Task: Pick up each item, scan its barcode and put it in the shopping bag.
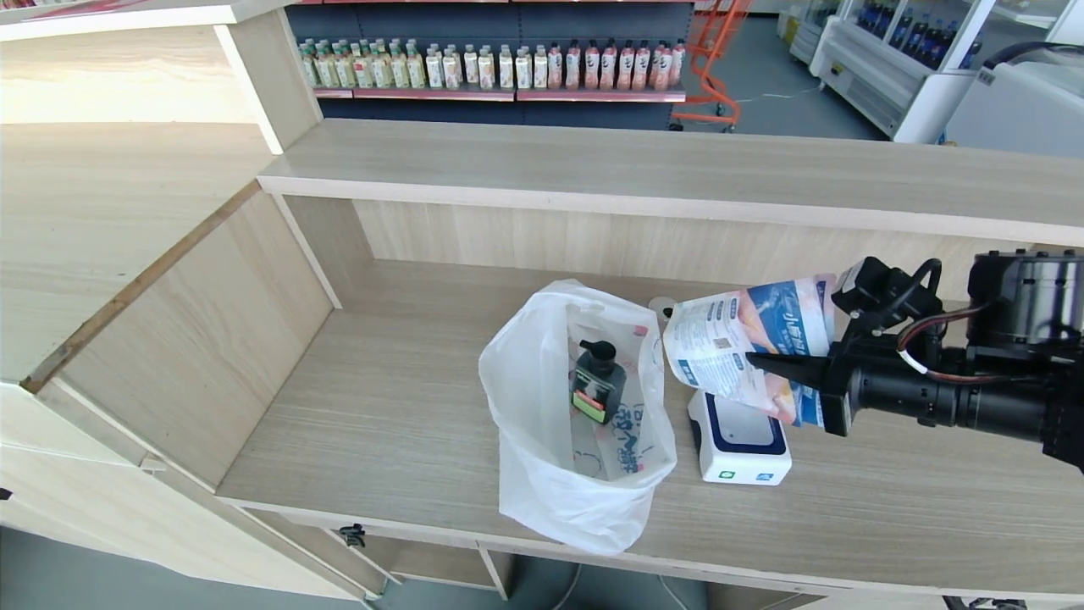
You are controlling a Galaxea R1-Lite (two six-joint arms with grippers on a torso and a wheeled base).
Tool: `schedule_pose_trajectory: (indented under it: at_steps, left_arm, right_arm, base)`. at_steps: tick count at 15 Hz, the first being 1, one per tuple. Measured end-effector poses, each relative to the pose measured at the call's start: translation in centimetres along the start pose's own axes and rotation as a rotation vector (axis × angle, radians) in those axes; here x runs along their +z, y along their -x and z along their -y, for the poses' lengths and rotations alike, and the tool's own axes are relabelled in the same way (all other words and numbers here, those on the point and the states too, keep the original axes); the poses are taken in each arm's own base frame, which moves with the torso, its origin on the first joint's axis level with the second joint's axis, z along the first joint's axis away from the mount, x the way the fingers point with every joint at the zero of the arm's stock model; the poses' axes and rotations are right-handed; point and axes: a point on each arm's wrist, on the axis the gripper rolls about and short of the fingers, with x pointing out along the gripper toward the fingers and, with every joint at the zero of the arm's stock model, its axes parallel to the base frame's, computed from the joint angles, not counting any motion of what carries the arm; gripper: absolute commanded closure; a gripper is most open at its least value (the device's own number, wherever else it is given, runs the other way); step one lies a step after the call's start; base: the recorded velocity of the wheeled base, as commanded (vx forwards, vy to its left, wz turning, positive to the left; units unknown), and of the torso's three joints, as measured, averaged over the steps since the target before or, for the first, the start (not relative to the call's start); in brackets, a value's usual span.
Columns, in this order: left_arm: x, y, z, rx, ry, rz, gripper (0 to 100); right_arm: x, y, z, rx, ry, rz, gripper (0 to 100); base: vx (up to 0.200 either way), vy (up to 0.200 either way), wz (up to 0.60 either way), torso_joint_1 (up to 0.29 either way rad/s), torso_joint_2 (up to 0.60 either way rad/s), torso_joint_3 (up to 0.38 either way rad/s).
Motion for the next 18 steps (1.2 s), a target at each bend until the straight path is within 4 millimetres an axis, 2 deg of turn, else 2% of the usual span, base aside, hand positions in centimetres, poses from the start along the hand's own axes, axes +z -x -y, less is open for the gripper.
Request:
schedule_pose_trajectory:
  at_steps: [2,6,12,15,18]
  left_arm:
    - [0.0,0.0,0.0,0.001,-0.001,0.0,0]
    - [0.0,0.0,0.0,0.0,0.003,0.0,0]
    - [0.0,0.0,0.0,0.001,0.004,0.0,0]
    - [0.0,0.0,0.0,0.0,0.004,0.0,0]
    - [0.0,0.0,0.0,0.0,0.004,0.0,0]
  right_arm:
    - [-0.2,0.0,0.0,0.003,-0.004,-0.006,100]
    - [-0.8,-0.1,0.2,-0.006,0.023,-0.028,100]
    - [-2.7,0.1,1.6,-0.045,0.144,-0.091,100]
    - [-3.0,0.3,1.3,-0.034,0.209,-0.101,100]
    - [-3.3,1.2,0.1,-0.007,0.22,-0.129,100]
  base:
    - [0.2,0.0,0.0,0.0,0.0,0.0]
    - [0.0,0.0,0.0,0.0,0.0,0.0]
    - [0.0,0.0,0.0,0.0,0.0,0.0]
    - [0.0,0.0,0.0,0.0,0.0,0.0]
    - [0.0,0.0,0.0,0.0,0.0,0.0]
